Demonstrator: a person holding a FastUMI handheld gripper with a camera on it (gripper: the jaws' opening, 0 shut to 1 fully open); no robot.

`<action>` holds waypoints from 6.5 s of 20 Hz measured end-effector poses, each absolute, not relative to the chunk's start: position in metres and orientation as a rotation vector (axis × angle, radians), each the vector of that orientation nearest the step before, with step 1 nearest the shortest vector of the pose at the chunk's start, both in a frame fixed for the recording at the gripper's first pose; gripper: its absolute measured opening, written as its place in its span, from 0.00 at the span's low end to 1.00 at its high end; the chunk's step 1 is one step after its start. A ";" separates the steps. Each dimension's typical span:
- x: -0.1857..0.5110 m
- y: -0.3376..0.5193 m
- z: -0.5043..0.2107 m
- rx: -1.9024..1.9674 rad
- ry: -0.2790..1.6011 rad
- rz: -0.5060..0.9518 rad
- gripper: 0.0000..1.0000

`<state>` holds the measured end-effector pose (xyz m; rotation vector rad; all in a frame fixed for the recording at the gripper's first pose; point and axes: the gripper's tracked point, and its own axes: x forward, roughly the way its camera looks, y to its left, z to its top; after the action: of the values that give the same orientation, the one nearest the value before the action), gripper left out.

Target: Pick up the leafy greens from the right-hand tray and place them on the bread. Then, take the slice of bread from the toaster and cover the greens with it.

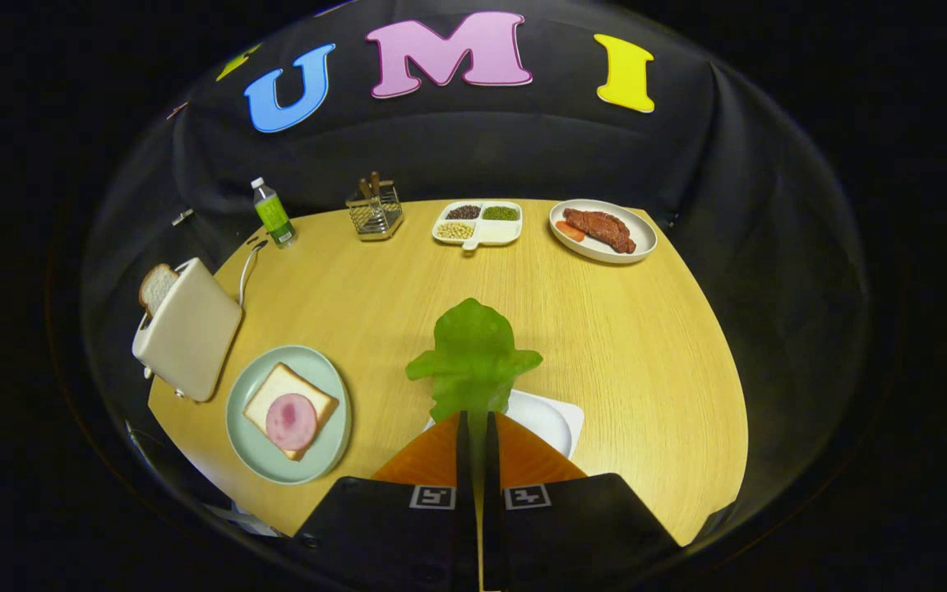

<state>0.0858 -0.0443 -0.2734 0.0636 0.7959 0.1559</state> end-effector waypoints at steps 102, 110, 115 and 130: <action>0.130 0.439 -0.170 -0.017 0.647 0.570 0.14; 0.135 0.412 -0.097 0.147 0.571 0.604 0.14; 0.144 0.363 -0.074 0.196 0.535 0.572 0.14; 0.124 0.220 -0.150 0.314 0.659 0.442 0.14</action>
<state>0.1242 0.2199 -0.1496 0.3143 0.6592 0.4416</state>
